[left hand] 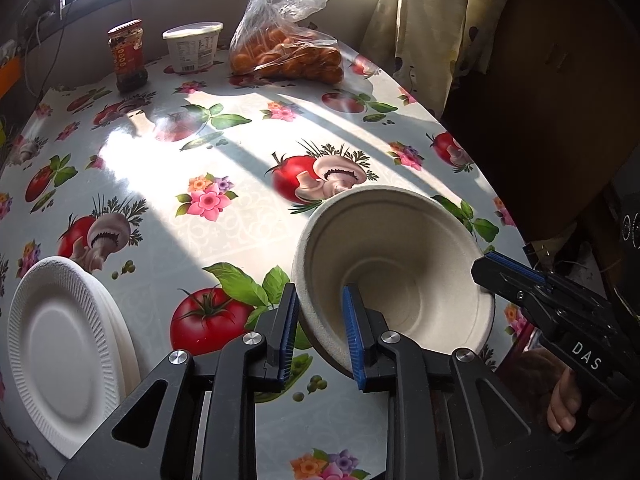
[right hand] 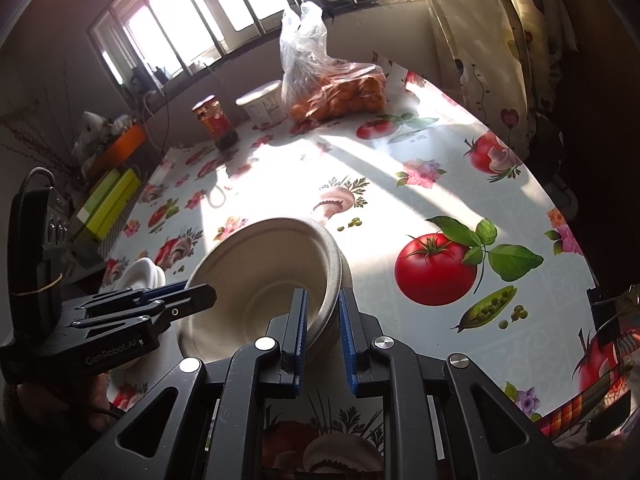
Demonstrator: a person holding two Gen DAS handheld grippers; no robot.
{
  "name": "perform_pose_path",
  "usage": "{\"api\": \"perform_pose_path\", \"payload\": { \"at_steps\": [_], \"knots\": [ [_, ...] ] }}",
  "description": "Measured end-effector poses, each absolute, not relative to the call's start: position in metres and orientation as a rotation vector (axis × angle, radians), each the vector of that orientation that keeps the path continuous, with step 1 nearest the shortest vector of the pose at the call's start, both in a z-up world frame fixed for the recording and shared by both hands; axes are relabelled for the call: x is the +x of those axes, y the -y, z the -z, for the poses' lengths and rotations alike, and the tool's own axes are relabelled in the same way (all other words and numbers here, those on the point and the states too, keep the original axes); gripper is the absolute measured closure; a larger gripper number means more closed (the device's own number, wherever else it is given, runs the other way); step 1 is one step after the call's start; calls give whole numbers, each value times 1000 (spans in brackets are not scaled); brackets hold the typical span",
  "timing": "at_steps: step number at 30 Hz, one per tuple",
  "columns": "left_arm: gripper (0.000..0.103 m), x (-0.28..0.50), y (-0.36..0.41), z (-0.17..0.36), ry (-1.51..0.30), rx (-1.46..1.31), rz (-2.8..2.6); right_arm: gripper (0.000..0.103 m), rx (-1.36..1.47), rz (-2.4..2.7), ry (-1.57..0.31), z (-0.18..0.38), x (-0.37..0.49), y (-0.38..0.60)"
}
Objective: Organize plates and bowls
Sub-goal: 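Lower the held beige bowl into the nested beige bowls, then open the left gripper to release the bowl in the stack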
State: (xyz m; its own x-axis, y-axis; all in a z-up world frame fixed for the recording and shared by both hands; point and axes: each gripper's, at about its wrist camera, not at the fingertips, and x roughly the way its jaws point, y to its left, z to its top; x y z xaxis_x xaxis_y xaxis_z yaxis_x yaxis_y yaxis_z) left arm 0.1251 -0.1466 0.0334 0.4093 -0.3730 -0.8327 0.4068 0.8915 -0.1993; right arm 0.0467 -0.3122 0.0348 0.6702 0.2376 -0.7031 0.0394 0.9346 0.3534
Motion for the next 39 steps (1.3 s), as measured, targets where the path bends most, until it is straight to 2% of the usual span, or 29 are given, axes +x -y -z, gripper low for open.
{"api": "perform_pose_path", "payload": {
  "at_steps": [11,13,15,17,29,39],
  "knots": [
    [78,124,146,-33,-1041,35,490,87,356,-114,-832,-35,46,312],
    [74,124,147,-32,-1041,30,496,87,356,-113,-832,-35,46,312],
    [64,123,146,-33,-1035,28,498,86,355,-114,-830,-35,46,312],
    [61,122,146,-34,-1030,26,498,84,354,-113,-828,-37,46,313],
    [60,117,144,-37,-1016,14,489,76,353,-116,-820,-42,47,316],
    [55,107,137,-41,-987,-5,477,64,356,-117,-801,-43,39,315]
  ]
}}
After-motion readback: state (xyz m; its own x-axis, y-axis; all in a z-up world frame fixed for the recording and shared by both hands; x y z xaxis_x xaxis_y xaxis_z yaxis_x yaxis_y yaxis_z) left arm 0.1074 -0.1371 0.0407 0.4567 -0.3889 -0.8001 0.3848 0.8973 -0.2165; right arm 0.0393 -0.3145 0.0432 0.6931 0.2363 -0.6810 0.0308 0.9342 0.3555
